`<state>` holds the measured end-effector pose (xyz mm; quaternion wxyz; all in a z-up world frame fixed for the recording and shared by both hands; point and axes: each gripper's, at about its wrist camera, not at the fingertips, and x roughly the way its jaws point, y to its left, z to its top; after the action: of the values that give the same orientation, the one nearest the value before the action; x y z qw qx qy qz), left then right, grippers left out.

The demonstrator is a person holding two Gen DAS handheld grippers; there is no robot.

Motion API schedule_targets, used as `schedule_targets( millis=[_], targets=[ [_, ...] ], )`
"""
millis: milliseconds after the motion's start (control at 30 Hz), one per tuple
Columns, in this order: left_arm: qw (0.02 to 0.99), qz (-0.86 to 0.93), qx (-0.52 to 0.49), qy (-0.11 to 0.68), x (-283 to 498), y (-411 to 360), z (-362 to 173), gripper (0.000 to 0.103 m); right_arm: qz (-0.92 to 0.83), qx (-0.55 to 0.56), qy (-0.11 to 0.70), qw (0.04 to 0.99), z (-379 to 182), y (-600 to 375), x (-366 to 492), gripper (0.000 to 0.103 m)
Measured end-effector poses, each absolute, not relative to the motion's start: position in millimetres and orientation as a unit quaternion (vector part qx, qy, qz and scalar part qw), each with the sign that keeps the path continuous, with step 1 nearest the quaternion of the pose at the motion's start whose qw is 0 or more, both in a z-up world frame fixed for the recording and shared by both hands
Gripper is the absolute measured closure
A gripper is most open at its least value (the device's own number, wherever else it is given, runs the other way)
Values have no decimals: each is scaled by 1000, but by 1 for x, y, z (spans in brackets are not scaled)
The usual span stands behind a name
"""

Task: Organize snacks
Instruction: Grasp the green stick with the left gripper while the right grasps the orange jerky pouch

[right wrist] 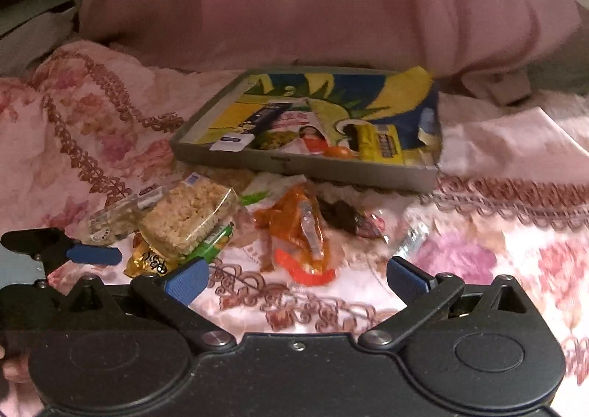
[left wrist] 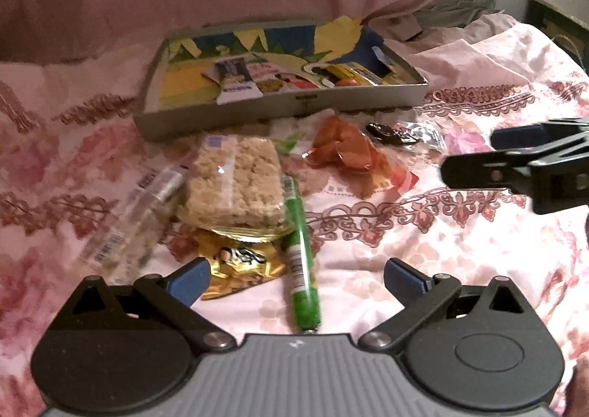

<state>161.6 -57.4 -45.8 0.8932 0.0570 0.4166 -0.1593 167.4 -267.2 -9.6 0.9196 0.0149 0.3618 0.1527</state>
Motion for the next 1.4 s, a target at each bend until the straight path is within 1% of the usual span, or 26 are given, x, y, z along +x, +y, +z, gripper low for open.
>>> schedule_targets(
  millis=[167,267,333,367,400,433,467,533,700,733,767,833,967,1000,1067,1167,1233,1267,1300,1333,1400],
  targets=[
    [888,-182,35,421,165,-55,-50,11,182,32,362,914,-19,-265,187,2],
    [884,-189,29,426,171,-57,-53,21,184,37,369,910,-26,-262,199,7],
    [882,-191,24,431,177,-58,-57,31,187,42,373,908,-31,-260,207,7],
    [880,-192,20,433,180,-59,-59,34,188,43,375,907,-33,-259,210,9],
    [878,-193,16,437,183,-59,-61,41,190,43,376,906,-36,-258,214,12],
    [876,-193,12,441,185,-59,-63,44,191,41,377,905,-38,-257,217,13],
    [876,-191,8,443,186,-59,-64,44,192,38,378,905,-41,-255,220,14],
    [877,-193,2,440,186,-58,-64,52,191,37,381,904,-45,-253,226,16],
    [878,-199,-7,436,186,-58,-64,52,190,47,388,900,-56,-250,242,26],
    [878,-200,-12,435,187,-57,-64,52,192,47,389,900,-57,-249,244,27],
    [878,-201,-16,434,189,-57,-64,54,190,43,388,901,-59,-248,247,27],
    [874,-203,-28,440,196,-58,-67,60,189,36,384,903,-60,-245,250,28],
    [871,-195,-38,449,209,-60,-75,68,189,31,384,903,-62,-243,255,28],
    [872,-191,-38,450,212,-60,-76,71,190,24,383,904,-63,-242,254,28],
    [871,-189,-51,452,216,-58,-78,71,191,11,382,904,-64,-239,254,26],
    [869,-185,-65,454,219,-55,-81,71,197,4,384,902,-66,-235,254,21],
    [870,-182,-59,455,219,-56,-81,79,195,-5,384,902,-67,-233,254,22],
    [871,-180,-54,455,218,-56,-81,79,187,-15,385,903,-66,-231,253,29],
    [871,-180,-50,455,217,-57,-80,80,176,-30,387,905,-66,-228,251,39],
    [872,-179,-46,454,216,-58,-80,81,167,-43,386,906,-65,-227,250,43],
    [873,-176,-37,453,214,-61,-78,81,164,-46,385,907,-66,-228,249,45]
  ],
)
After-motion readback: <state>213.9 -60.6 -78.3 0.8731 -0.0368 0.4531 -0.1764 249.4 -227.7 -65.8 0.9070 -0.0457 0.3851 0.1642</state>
